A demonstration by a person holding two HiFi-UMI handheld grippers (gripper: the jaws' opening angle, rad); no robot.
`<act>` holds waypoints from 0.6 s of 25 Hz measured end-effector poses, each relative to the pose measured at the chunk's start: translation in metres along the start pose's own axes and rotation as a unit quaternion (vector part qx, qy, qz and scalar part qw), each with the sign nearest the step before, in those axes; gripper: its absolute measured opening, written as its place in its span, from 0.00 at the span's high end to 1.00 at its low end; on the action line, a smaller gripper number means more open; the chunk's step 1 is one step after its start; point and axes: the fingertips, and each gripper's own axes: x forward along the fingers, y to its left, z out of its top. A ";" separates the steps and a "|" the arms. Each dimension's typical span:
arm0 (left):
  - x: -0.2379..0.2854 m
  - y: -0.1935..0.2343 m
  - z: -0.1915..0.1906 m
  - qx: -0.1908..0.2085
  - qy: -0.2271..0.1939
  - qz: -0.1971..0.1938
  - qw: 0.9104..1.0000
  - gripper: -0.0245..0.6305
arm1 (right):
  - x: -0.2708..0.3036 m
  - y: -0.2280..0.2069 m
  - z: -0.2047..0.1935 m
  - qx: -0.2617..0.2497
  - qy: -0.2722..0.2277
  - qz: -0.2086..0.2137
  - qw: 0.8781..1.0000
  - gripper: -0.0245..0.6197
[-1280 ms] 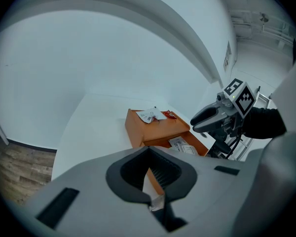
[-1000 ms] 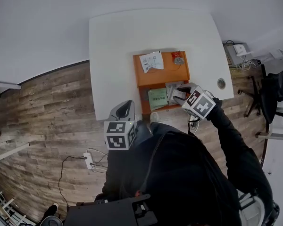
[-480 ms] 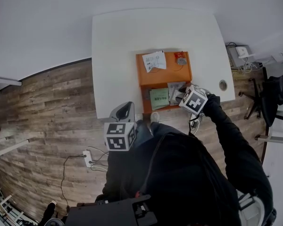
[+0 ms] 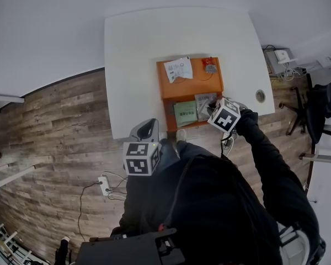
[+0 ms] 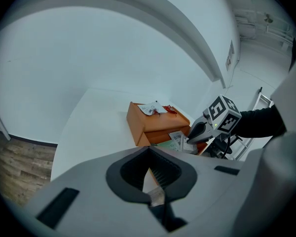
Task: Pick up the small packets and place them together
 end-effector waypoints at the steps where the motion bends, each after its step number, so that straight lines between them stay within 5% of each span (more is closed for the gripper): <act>1: 0.001 -0.001 0.000 0.001 0.002 -0.002 1.000 0.96 | -0.004 -0.001 0.001 0.003 -0.006 -0.005 1.000 0.92; 9: 0.013 -0.011 -0.003 0.011 0.013 -0.024 1.000 0.96 | -0.054 -0.017 0.020 0.031 -0.084 -0.034 0.995 0.93; 15: 0.024 -0.019 -0.009 0.013 0.029 -0.042 0.999 0.96 | -0.096 -0.057 0.045 0.059 -0.153 -0.099 0.982 0.93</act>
